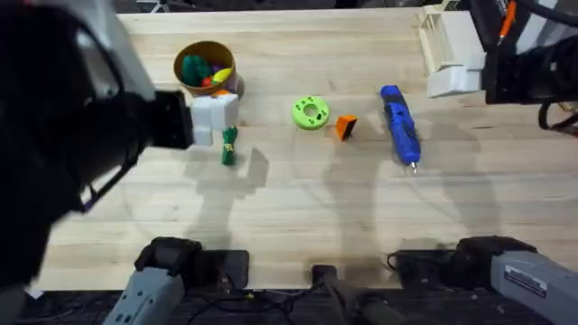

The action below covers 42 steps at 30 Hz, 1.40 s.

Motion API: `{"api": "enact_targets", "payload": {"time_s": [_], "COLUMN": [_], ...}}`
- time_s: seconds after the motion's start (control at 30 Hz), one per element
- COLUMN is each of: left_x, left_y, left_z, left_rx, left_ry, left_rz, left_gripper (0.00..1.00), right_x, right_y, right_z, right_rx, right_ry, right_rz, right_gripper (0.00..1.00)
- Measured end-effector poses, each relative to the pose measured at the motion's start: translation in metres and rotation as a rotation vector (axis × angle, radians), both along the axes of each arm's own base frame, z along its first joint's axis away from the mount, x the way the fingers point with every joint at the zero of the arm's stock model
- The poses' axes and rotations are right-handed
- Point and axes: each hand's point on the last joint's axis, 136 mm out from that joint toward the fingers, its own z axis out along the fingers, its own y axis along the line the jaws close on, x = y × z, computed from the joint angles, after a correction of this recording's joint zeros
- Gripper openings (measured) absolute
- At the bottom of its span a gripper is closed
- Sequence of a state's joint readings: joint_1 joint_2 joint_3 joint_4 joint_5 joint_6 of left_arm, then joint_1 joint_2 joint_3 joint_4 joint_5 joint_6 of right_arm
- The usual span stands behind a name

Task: Pick up the gripper from the table and insert it into the empty holder that is missing its gripper. Then pick up a screw, insert it into the mounting hole, and use the screwdriver to tighten it. Finally, clean up the table by picking up the vegetable and placing it into the bucket.

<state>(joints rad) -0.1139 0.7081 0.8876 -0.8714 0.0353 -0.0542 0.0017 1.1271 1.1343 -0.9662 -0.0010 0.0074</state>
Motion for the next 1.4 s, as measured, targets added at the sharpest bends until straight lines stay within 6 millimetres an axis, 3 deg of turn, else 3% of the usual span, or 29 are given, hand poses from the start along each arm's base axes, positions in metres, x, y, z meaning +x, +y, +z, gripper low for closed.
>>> {"api": "enact_targets", "payload": {"time_s": [0.3, 0.43, 0.67, 0.83, 1.3, 1.4], "left_x": [-0.013, -0.012, -0.002, -0.001, 0.021, 0.026], "left_y": [0.005, 0.005, -0.004, -0.005, -0.007, -0.008], "left_z": [0.013, 0.014, 0.036, 0.037, 0.103, 0.108], "left_rx": [-0.022, -0.025, -0.069, -0.072, 0.001, 0.002], "left_ry": [-0.129, -0.136, -0.231, -0.235, -0.543, -0.617], "left_rz": [0.028, 0.033, -0.003, -0.009, -0.06, -0.075], "left_gripper": [0.985, 0.986, 0.985, 0.985, 0.986, 0.985], "right_x": [-0.001, -0.001, -0.001, -0.001, -0.001, -0.001], "right_y": [0.0, 0.0, 0.0, 0.0, 0.0, 0.0], "right_z": [-0.001, 0.0, -0.001, -0.001, -0.001, -0.001], "right_rx": [0.0, 0.0, 0.0, 0.0, 0.0, 0.0], "right_ry": [0.004, 0.004, 0.004, 0.004, 0.004, 0.004], "right_rz": [0.0, 0.0, 0.0, 0.0, 0.0, 0.0], "right_gripper": [0.992, 0.993, 0.992, 0.994, 0.994, 0.994]}}
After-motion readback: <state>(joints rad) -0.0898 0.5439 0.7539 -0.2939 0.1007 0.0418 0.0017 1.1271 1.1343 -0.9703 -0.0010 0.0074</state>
